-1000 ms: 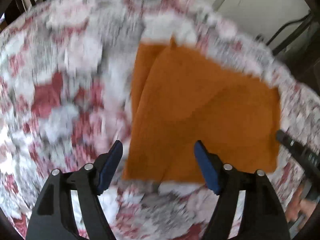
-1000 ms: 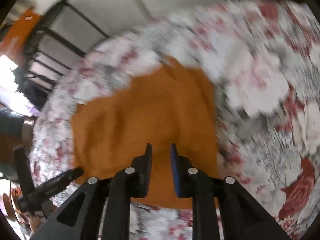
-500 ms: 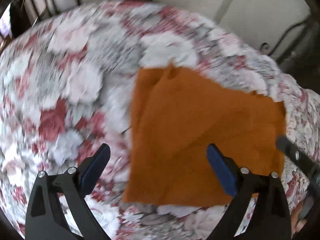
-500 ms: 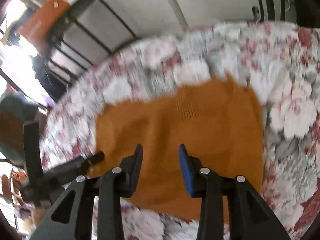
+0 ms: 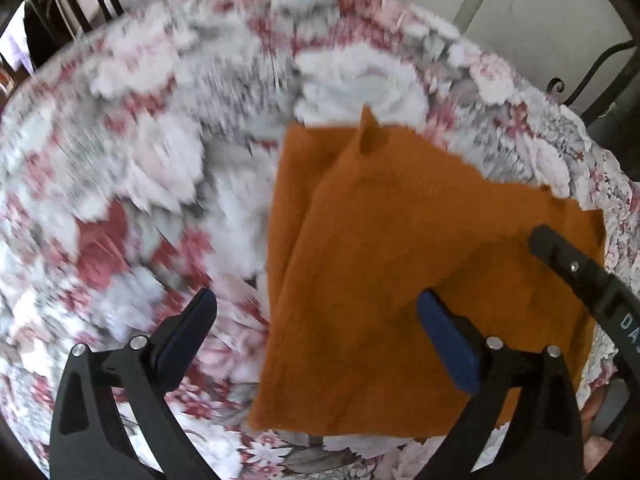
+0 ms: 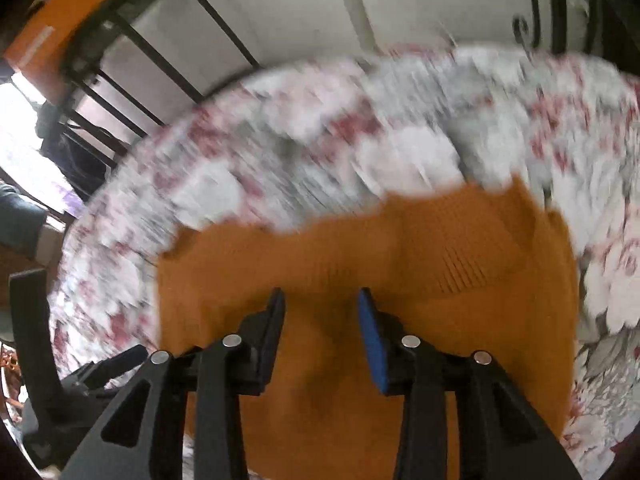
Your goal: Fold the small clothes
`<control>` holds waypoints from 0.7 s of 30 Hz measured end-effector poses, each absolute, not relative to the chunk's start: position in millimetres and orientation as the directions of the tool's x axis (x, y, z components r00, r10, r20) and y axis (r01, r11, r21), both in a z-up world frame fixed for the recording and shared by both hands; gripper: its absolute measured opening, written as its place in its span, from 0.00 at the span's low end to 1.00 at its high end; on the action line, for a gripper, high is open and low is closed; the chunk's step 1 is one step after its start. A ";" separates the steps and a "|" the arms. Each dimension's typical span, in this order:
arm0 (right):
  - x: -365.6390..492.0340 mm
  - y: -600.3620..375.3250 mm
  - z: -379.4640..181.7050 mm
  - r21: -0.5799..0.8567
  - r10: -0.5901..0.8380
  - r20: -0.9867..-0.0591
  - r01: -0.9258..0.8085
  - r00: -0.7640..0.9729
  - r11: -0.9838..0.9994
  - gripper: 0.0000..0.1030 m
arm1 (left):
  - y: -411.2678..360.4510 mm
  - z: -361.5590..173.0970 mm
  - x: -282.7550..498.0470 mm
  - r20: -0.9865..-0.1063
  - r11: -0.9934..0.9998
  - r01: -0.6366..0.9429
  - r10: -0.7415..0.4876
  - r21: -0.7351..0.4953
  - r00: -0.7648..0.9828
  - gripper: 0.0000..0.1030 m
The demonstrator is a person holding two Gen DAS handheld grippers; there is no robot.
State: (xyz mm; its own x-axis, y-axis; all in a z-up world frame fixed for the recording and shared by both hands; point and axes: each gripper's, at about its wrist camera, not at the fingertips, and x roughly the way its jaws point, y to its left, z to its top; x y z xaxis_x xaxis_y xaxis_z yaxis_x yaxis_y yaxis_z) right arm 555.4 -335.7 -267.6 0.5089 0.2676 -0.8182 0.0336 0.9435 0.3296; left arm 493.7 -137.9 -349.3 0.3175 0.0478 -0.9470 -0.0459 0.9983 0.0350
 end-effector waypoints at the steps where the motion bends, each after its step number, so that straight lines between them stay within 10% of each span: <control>1: 560.9 -328.0 -271.6 0.291 0.248 -0.839 0.015 0.484 0.957 0.42 | -138.1 -350.8 494.0 -0.948 0.997 -0.047 0.072 0.060 0.311 0.95; 7: 582.1 -304.4 -307.1 0.165 0.148 -0.904 0.007 0.401 0.986 0.49 | -121.7 -391.2 500.6 -0.986 0.992 -0.116 0.062 0.044 0.157 0.96; 21: 447.7 -472.2 -253.7 0.524 0.245 -0.733 0.296 0.635 0.799 0.56 | -176.8 -344.1 473.2 -0.954 0.989 0.147 -0.065 -0.023 0.291 0.95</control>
State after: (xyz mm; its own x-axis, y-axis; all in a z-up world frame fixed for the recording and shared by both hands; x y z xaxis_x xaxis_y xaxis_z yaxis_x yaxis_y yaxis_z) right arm 447.7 -472.2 -253.7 0.6349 0.2455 -0.7325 0.2959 0.7986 0.5241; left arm 473.2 -176.8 -344.1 0.2914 -0.0654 -0.9544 0.1471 0.9889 -0.0228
